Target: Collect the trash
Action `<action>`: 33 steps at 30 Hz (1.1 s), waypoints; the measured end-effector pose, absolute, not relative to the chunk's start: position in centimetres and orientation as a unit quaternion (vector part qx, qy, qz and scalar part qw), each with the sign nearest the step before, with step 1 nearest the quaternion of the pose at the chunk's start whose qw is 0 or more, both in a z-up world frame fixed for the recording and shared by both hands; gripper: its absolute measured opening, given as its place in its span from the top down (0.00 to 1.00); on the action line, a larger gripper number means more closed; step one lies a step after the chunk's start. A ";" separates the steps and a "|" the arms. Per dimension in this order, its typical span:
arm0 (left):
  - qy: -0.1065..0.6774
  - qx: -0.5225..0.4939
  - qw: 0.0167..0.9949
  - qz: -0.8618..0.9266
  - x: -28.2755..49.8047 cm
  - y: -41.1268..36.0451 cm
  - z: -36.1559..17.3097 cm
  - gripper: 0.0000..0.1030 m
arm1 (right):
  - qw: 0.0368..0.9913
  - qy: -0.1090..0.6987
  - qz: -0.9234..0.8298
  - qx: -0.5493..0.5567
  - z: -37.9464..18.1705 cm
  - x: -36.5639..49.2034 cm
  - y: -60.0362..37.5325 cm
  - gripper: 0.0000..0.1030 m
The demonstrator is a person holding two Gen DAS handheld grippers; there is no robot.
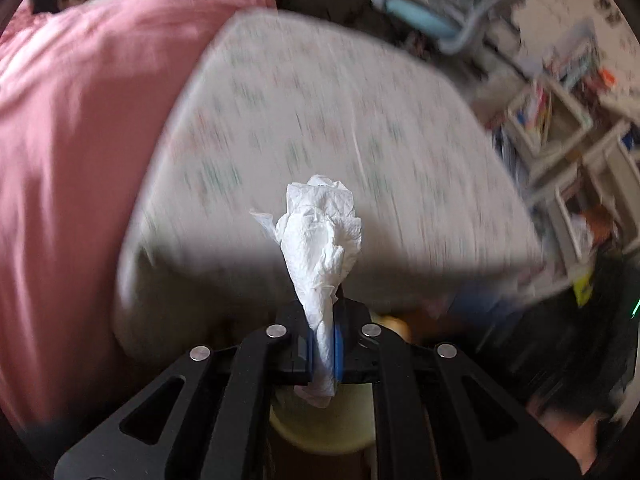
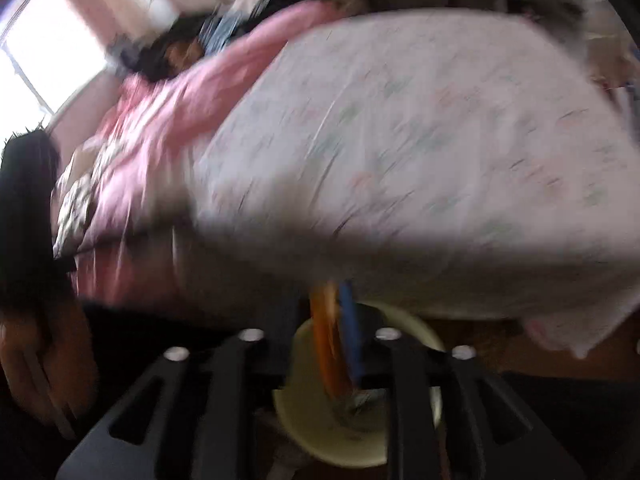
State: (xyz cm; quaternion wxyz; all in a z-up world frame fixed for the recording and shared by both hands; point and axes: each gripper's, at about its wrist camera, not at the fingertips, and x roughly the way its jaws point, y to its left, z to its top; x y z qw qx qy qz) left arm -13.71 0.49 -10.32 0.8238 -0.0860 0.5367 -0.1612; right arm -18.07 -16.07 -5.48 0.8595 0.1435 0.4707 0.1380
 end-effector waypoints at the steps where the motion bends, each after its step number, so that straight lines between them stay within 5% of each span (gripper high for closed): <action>1: 0.553 -0.072 0.811 -0.173 -14.6 -0.4 -11.1 0.91 | 0.877 0.439 0.123 0.151 -3.9 -18.2 -17.0 0.45; 5: 0.557 -0.030 0.808 -0.191 -16.2 -2.4 -11.5 0.73 | 0.924 0.341 0.109 0.137 1.7 -18.3 -18.6 0.34; 7: 0.526 -0.024 0.831 -0.179 -16.3 -2.3 -10.4 0.49 | 0.938 0.306 0.102 0.125 3.5 -18.5 -19.2 0.25; 10: 0.475 -0.042 0.866 -0.149 -16.3 -1.4 -8.6 0.31 | 0.959 0.248 0.082 0.114 6.3 -18.5 -20.7 0.17; 24: 0.328 -0.056 0.942 -0.046 -9.3 1.6 0.7 0.07 | 0.957 0.227 0.067 0.165 5.5 -13.4 -22.4 0.12; 33: 0.310 -0.033 0.950 -0.028 -3.5 1.7 2.6 0.07 | 0.962 0.252 0.066 0.085 4.6 -8.9 -20.4 0.12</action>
